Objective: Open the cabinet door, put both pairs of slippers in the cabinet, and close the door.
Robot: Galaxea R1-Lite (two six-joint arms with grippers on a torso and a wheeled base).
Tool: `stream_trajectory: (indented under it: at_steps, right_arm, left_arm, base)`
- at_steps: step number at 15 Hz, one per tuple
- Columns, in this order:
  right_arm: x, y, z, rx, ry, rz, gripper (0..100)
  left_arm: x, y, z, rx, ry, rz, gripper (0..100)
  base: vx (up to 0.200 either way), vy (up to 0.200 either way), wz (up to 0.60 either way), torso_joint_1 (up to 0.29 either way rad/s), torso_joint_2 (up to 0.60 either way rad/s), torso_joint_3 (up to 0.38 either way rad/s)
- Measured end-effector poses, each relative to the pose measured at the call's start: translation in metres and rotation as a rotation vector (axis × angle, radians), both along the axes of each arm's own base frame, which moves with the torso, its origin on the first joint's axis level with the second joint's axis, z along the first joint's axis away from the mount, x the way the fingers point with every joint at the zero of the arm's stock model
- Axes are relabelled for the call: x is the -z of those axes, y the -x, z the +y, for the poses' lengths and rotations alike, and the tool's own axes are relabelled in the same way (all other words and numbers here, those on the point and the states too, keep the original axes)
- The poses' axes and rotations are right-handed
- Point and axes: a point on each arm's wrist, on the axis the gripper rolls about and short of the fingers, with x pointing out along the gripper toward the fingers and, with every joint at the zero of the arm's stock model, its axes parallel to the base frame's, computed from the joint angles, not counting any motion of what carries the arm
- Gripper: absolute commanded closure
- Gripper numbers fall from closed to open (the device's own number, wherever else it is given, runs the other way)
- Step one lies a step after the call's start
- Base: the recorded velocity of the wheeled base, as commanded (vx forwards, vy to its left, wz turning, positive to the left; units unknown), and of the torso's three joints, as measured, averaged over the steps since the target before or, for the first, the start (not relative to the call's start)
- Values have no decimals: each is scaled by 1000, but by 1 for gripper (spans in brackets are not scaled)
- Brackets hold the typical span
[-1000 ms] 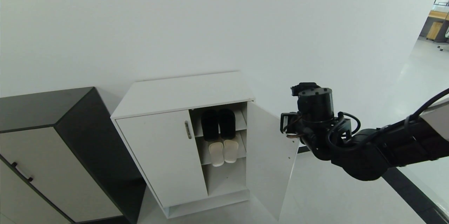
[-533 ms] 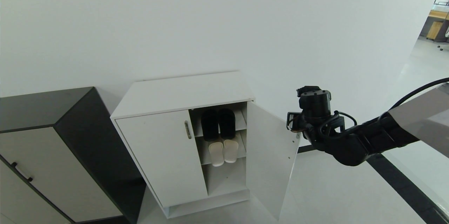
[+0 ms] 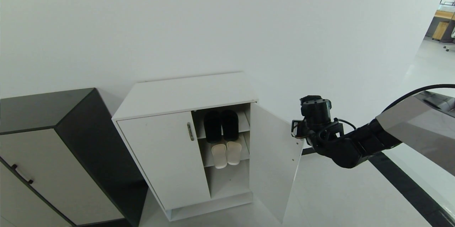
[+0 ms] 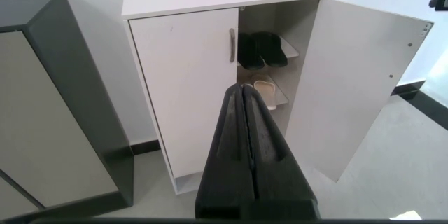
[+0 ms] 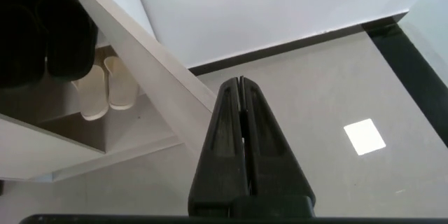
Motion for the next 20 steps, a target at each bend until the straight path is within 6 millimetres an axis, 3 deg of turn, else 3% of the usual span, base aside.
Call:
stream_trajectory:
  at_steps: [8,13,17,20]
  right_arm:
    - [12,1,5,-8,17,28,100]
    - [18,11,16,-43,29,51,100]
    - [13,26,29,-76,22,46,100]
    - [7,23,23,-60,13,31,100]
  left_arm:
    - [0,0,0,0,0,0,100]
    - [0,0,0,0,0,0,100]
    - [0,0,0,0,1,0,100]
    - [0,0,0,0,1,0,100]
  base:
    - [0,0,0,0,0,0]
    - [0,0,0,0,0,0]
    - [0,0,0,0,0,0]
    - [0,0,0,0,0,0]
